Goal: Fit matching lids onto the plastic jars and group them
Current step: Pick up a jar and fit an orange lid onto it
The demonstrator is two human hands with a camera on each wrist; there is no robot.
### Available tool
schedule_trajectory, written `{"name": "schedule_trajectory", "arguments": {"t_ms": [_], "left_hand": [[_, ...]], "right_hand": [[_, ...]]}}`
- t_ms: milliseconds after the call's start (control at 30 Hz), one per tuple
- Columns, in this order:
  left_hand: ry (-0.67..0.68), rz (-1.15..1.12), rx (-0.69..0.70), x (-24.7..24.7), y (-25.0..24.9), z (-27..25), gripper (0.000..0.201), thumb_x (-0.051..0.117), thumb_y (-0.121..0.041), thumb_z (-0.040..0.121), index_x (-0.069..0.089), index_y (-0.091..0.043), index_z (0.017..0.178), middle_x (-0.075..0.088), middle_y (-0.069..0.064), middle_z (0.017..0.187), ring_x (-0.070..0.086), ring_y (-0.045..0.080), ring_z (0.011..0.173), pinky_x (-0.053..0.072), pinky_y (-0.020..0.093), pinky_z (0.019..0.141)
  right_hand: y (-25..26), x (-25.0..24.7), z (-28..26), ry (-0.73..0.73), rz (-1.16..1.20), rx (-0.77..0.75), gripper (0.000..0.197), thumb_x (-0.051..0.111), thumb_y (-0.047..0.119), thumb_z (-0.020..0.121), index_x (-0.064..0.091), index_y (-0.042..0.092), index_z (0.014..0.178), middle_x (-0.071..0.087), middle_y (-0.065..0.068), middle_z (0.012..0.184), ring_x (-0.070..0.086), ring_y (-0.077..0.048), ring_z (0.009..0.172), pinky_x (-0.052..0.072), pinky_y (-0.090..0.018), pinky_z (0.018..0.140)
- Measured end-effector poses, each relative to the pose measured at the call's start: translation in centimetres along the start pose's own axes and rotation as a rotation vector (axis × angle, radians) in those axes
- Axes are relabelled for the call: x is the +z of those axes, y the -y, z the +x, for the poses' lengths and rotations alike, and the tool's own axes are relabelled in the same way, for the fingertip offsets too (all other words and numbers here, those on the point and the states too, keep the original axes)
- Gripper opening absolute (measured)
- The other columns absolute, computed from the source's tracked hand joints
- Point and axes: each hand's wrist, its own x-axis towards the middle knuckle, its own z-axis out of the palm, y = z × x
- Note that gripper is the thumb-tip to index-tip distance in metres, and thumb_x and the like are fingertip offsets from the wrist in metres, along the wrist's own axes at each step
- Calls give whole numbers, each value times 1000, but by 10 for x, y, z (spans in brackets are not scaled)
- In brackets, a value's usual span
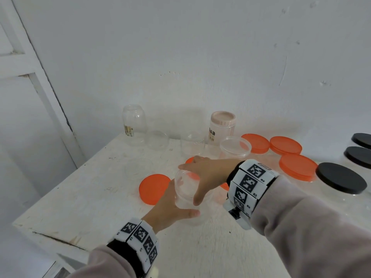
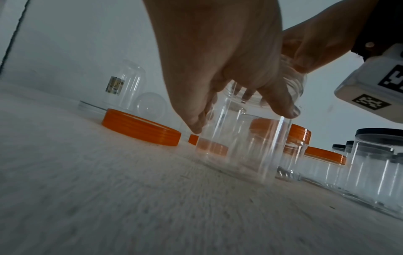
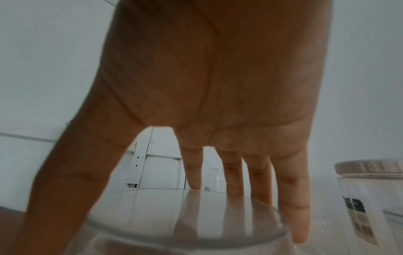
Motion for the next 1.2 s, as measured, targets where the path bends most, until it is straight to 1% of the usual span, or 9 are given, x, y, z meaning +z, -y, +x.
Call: {"name": "schedule_trajectory", "arguments": {"t_ms": [167, 300, 400, 500, 600, 733, 833, 967, 1200], "left_hand": [[-5, -22, 18, 1, 3, 0, 92, 85, -30, 61, 24, -52, 125, 38, -29, 131, 39, -27, 110, 39, 0, 82], [-11, -50, 28, 1, 5, 0, 94, 87, -34, 59, 25, -54, 127, 41, -28, 133, 42, -18, 116, 42, 7, 86], [-8, -50, 40, 1, 3, -2, 92, 86, -40, 57, 28, -55, 127, 46, -37, 126, 43, -19, 116, 42, 5, 85], [-2, -32, 61, 2, 3, -3, 89, 85, -35, 61, 29, -52, 128, 45, -46, 120, 42, -21, 114, 41, 2, 83], [-21, -46, 48, 1, 6, -1, 96, 87, -38, 60, 25, -51, 133, 46, -32, 130, 43, -14, 120, 44, 12, 89], [-17, -23, 67, 1, 5, -1, 89, 86, -34, 62, 27, -53, 126, 43, -50, 116, 40, -27, 110, 39, -2, 81], [-4, -18, 92, 2, 2, -1, 88, 85, -30, 64, 29, -53, 127, 45, -46, 118, 42, -21, 114, 38, 0, 84], [-4, -6, 99, 3, 3, 1, 87, 85, -28, 64, 28, -52, 126, 43, -49, 116, 41, -24, 113, 38, -1, 84], [9, -14, 92, 2, 6, 3, 90, 85, -23, 66, 27, -52, 129, 42, -48, 119, 39, -23, 116, 37, -1, 85]], "right_hand": [[0, 0, 3, 6, -6, -2, 111, 82, 46, 64, 11, 43, 149, 29, 2, 141, 30, -24, 133, 38, -50, 104], [0, 1, 5, -10, 1, 3, 110, 81, 55, 61, 15, 41, 148, 32, 3, 138, 35, -23, 129, 41, -49, 102], [0, 4, 5, -39, -10, 27, 107, 77, 67, 58, 23, 36, 145, 34, 4, 138, 41, -21, 124, 43, -47, 99], [1, 8, 6, -67, 6, 63, 103, 71, 75, 56, 30, 30, 139, 39, 3, 132, 47, -20, 114, 46, -45, 95], [3, 11, 6, -67, -1, 90, 107, 67, 80, 56, 29, 27, 141, 39, 2, 134, 47, -21, 116, 45, -45, 96], [2, 4, 6, -12, 14, 36, 110, 75, 67, 60, 13, 42, 147, 27, 3, 147, 35, -25, 132, 39, -50, 102], [2, 0, 7, 5, 29, -8, 100, 79, 54, 63, 19, 52, 143, 31, 6, 140, 35, -24, 130, 40, -49, 102], [1, -1, 8, 1, 7, -39, 94, 82, 46, 63, 26, 53, 139, 35, 7, 132, 38, -23, 125, 43, -47, 99], [0, -1, 9, -19, -2, -72, 94, 84, 48, 60, 30, 52, 137, 37, 9, 128, 40, -21, 122, 43, -46, 98]]}}
